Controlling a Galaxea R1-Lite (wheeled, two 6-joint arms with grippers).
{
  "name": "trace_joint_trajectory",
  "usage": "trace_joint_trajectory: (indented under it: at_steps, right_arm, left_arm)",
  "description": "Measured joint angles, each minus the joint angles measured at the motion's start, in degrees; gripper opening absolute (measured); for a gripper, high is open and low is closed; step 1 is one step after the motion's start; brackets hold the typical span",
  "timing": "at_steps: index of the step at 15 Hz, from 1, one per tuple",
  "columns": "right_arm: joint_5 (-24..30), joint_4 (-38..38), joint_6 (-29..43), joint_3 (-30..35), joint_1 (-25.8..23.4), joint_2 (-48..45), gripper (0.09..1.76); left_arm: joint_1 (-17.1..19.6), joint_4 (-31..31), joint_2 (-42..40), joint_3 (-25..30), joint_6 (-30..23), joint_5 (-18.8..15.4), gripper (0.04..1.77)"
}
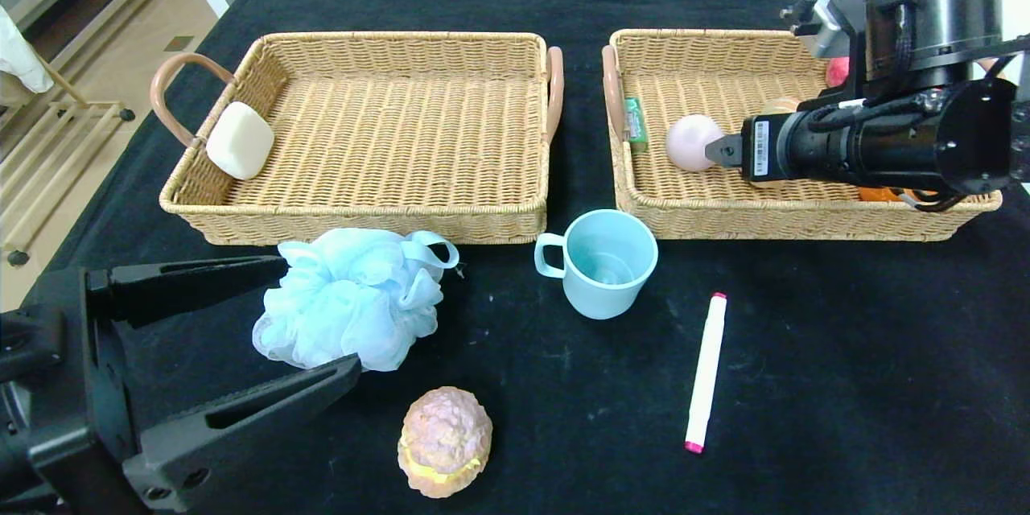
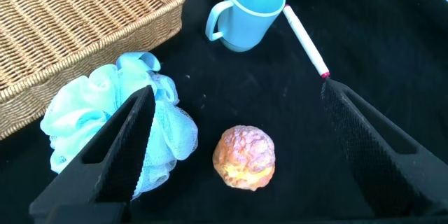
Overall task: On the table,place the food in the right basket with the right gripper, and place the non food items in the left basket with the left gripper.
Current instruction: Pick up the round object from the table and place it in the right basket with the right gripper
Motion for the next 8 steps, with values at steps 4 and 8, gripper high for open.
trace_joint_trajectory:
  at_steps: [4,8]
  right_arm:
    - [-0.1,3.1,2.0,5.5,4.1,-5.7,1.68]
    - [0.0,11.4,8.4,7.6,8.6,-10.5,1.69]
  left_arm:
    - [0.0,0.1,0.0,0.0,0.0,0.0,1.72]
    - [0.0,0.5,0.0,0.0,0.3,0.0,1.72]
